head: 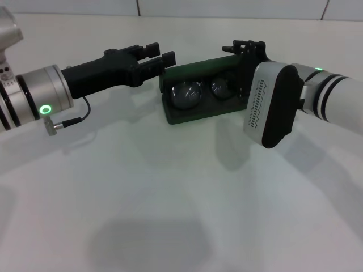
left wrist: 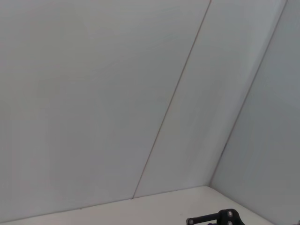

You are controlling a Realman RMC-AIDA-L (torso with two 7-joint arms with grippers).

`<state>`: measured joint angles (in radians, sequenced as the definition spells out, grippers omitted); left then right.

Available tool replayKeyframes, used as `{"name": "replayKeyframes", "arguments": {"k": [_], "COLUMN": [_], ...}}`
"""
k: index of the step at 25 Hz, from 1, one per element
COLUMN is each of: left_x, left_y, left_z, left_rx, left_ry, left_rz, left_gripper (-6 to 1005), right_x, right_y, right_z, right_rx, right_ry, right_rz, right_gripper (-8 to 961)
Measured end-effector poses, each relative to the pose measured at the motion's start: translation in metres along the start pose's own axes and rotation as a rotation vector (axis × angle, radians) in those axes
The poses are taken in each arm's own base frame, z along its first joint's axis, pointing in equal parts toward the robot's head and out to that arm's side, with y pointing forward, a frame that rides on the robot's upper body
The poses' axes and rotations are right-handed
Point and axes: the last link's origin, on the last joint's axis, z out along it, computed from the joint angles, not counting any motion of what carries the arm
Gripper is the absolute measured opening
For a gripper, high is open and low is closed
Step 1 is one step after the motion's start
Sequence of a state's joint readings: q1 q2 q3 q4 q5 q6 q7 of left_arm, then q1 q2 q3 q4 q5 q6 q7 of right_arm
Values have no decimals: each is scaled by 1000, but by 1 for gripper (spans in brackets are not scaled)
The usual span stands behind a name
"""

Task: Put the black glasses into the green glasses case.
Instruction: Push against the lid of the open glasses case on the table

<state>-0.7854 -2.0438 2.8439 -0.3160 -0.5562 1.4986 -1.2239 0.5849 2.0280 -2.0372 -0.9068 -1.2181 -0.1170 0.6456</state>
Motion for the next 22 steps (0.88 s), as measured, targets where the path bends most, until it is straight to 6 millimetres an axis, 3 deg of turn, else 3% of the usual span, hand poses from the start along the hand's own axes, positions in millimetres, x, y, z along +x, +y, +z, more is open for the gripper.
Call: {"name": "replayKeyframes", "arguments": {"k": [12,17,22], "left_x": [0,0,-2], "left_y": [0,0,-1], "left_z": [0,0,-3], "left_rx": [-1,1,7], "left_ry": [-1,-1,-4], "left_rz": [2,2,0], "left_gripper": [610,612,613], "right_x": [-2,-4,-10], "right_y": [2,-1,-14], "right_z": [4,3,1], "right_rx": [-20,-10,31], "right_ry": [-4,-13,-39], "right_rz": [-23,-4,70], "right_gripper": [436,270,227]}}
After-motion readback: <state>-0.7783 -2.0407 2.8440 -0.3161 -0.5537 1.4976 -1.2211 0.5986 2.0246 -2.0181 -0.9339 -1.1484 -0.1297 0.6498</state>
